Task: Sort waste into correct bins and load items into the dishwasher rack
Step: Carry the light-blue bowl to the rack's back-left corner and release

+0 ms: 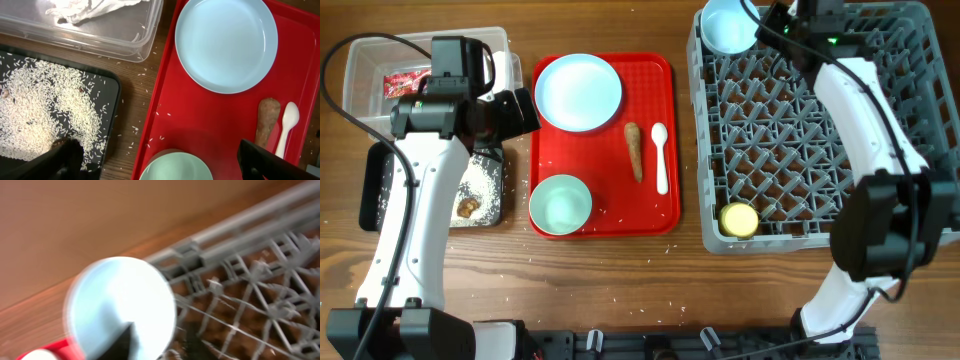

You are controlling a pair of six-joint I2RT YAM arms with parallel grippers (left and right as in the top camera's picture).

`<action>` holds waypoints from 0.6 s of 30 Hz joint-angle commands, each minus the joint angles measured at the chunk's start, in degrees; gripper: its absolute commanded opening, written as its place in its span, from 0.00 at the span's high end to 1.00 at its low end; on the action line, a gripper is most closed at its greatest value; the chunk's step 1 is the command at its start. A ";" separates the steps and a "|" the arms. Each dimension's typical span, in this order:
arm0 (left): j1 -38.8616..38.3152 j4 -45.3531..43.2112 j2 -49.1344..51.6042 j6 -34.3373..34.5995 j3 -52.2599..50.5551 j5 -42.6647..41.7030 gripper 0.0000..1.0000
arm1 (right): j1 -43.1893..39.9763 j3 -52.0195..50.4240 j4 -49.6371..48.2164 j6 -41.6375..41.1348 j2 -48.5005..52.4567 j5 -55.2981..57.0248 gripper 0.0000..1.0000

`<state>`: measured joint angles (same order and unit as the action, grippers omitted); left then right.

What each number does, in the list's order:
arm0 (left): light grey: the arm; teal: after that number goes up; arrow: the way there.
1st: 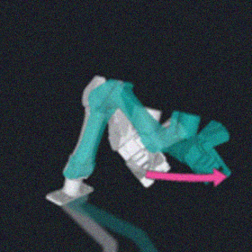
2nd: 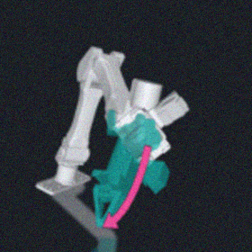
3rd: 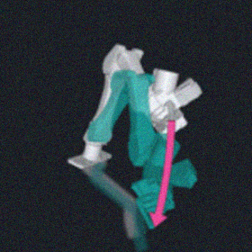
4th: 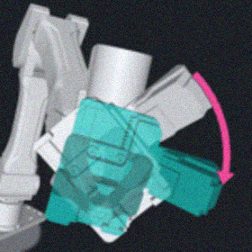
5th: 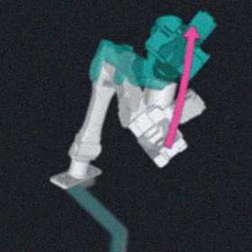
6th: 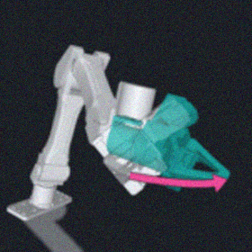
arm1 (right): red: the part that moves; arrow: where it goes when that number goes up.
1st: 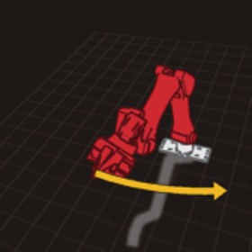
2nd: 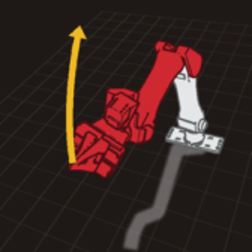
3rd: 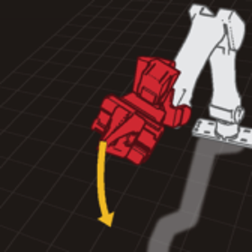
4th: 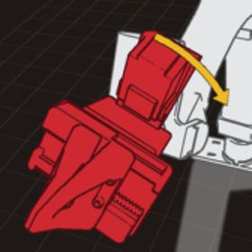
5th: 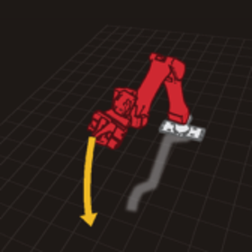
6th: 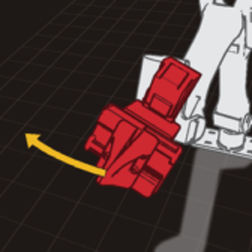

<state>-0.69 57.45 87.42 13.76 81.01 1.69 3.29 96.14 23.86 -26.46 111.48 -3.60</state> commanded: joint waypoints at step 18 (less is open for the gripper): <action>0.22 -0.15 -0.68 -0.52 0.81 0.57 0.00 | 2.67 -0.09 -3.93 -18.71 12.33 -3.96 0.55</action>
<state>-0.69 57.45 87.42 13.76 81.01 1.69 5.98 96.07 20.49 -43.81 122.08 -8.29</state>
